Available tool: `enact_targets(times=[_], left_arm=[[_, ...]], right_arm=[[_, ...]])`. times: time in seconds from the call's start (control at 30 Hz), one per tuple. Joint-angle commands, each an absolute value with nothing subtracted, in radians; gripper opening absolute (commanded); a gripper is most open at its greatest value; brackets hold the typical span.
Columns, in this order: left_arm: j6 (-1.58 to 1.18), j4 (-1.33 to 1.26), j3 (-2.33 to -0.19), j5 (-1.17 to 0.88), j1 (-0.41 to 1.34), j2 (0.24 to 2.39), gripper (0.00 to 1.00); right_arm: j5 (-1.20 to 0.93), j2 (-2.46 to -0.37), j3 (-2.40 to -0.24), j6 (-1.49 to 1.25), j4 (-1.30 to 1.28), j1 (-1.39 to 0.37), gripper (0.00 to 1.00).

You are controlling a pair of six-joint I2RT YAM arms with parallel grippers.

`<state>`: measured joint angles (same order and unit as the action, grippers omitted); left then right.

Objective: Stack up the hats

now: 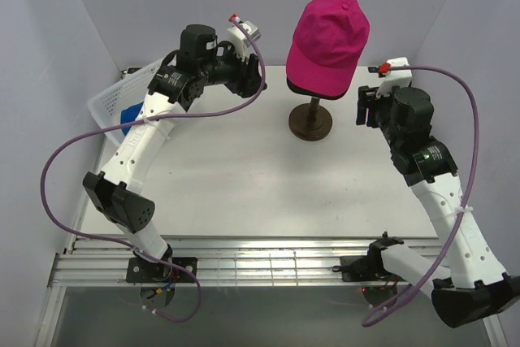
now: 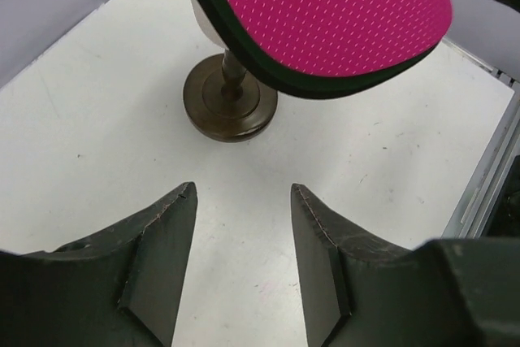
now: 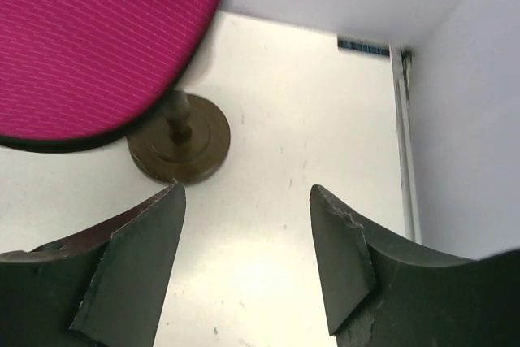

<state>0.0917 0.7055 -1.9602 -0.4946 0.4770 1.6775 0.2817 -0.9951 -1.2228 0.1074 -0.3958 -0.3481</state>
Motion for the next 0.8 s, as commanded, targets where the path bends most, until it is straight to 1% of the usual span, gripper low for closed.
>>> enact_targets(times=[0.0,0.03,0.07,0.1,0.13,0.17,0.2,0.23,0.27,0.33,0.37,0.4,0.5,0.6,0.77], left_arm=[[0.117,0.735,-1.921,-0.446,0.476,1.635,0.6],[0.118,0.733,-1.904,-0.445,0.476,1.629,0.61],[0.117,0.73,-1.895,-0.443,0.474,1.628,0.6],[0.112,0.724,-1.887,-0.44,0.474,1.625,0.61],[0.107,0.724,-1.879,-0.44,0.474,1.626,0.6],[0.104,0.723,-1.878,-0.442,0.474,1.628,0.6],[0.101,0.723,-1.875,-0.443,0.474,1.629,0.6],[0.095,0.723,-1.873,-0.446,0.474,1.629,0.61],[0.094,0.723,-1.865,-0.445,0.474,1.628,0.6],[0.1,0.721,-1.853,-0.442,0.474,1.617,0.61],[0.106,0.721,-1.839,-0.431,0.472,1.614,0.61],[0.112,0.719,-1.836,-0.422,0.471,1.611,0.62],[0.118,0.729,-1.836,-0.402,0.44,1.615,0.65],[0.1,0.729,-1.827,-0.442,0.355,1.621,0.65],[0.112,0.704,-1.789,-0.453,0.206,1.618,0.67]], right_arm=[[0.243,-0.934,-1.135,-0.093,-0.419,-0.201,0.68],[0.154,-0.927,-1.071,-0.116,-0.367,-0.108,0.68],[-0.015,-0.93,-1.039,-0.174,-0.332,-0.071,0.68],[-0.108,-0.945,-1.008,-0.202,-0.292,-0.037,0.69],[-0.179,-0.971,-0.982,-0.228,-0.208,0.024,0.69],[-0.237,-1.045,-0.948,-0.28,-0.166,0.043,0.68],[-0.329,-1.086,-0.937,-0.296,-0.12,0.058,0.64],[-0.365,-1.127,-0.931,-0.304,-0.07,0.072,0.63],[-0.391,-1.191,-0.911,-0.314,0.048,0.072,0.62],[-0.411,-1.239,-0.885,-0.365,0.177,0.072,0.62],[-0.422,-1.279,-0.87,-0.377,0.315,0.072,0.64],[-0.428,-1.301,-0.838,-0.408,0.381,0.072,0.67],[-0.451,-1.394,-0.799,-0.431,0.6,0.071,0.71],[-0.483,-1.492,-0.789,-0.449,0.725,0.061,0.74],[-0.473,-1.649,-0.744,-0.408,0.959,-0.043,0.77]])
